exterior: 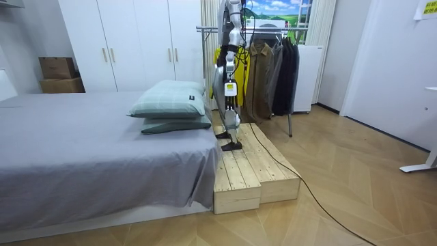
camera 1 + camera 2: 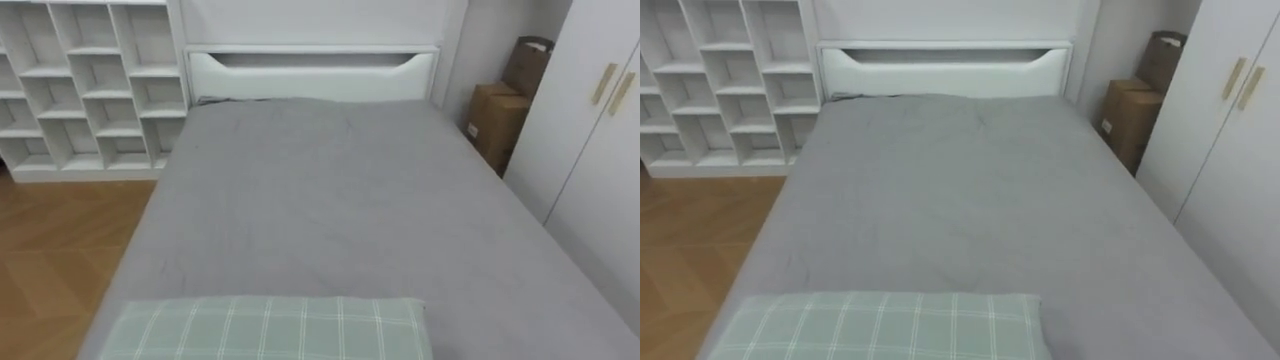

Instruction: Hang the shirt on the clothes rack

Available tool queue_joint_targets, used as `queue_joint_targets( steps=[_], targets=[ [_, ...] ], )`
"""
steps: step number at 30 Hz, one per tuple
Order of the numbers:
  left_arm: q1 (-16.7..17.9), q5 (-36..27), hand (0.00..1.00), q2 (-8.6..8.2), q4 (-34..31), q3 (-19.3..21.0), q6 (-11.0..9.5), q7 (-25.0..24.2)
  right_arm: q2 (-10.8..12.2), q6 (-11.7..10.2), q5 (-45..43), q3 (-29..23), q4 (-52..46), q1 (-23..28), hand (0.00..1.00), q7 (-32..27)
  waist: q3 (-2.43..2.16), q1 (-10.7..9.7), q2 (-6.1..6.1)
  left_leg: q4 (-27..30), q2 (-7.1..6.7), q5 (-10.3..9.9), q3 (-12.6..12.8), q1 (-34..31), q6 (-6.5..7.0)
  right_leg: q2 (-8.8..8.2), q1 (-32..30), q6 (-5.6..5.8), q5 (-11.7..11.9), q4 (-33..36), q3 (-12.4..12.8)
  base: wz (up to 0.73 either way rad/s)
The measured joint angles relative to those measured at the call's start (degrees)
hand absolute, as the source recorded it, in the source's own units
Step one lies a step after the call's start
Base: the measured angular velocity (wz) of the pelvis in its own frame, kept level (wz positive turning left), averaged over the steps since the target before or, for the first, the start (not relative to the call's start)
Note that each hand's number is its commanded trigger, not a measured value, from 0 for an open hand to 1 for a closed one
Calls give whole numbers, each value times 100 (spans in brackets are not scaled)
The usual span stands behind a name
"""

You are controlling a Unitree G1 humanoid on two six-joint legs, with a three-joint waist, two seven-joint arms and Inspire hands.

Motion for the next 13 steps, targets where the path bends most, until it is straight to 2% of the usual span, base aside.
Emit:
queue_joint_targets(
  steps=[7, 13],
  targets=[
    [-4, -3, 0, 2, -1, -100, 34, -19, 1, 137, -20, 5, -47, -4, 0, 7, -2, -23, -4, 14, 3, 1, 45, 11, 1, 2, -35, -5, -3, 58, 64, -3],
    [16, -5, 0, 2, -1, -184, 72, 6, 0, 144, -88, 4, -167, 0, 0, -1, -1, 1, -10, 13, 5, 1, 53, 10, 1, 4, -42, -5, -4, 58, 52, 0]
  ],
)
